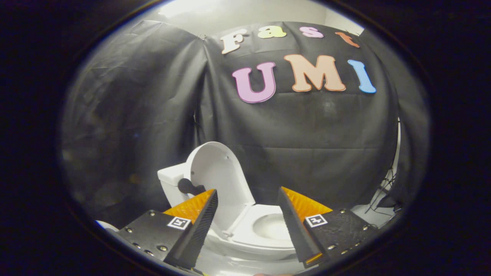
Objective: Open the toilet lid.
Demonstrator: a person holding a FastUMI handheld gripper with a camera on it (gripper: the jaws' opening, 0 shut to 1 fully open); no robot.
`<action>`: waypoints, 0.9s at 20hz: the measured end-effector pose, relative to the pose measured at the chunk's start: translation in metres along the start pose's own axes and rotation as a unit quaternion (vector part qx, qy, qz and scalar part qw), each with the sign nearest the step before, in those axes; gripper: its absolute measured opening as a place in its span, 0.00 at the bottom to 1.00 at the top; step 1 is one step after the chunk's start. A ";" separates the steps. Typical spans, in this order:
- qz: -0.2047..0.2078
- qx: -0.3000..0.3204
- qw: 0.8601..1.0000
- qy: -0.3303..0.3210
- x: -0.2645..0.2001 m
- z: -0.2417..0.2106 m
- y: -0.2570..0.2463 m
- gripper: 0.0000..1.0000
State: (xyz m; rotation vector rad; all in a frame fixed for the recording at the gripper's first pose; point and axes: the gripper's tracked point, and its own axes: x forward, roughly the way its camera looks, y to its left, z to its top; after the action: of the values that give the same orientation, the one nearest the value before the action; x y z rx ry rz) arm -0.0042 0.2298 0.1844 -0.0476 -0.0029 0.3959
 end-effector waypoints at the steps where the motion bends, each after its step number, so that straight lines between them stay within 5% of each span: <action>1: -0.010 -0.002 1.000 0.002 -0.003 -0.002 -0.011 0.93; 18: -0.071 0.091 0.993 0.012 -0.020 -0.023 -0.106 0.93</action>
State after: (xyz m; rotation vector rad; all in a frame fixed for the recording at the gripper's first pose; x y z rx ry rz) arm 0.0187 0.1239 0.1660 0.1276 0.0535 0.2515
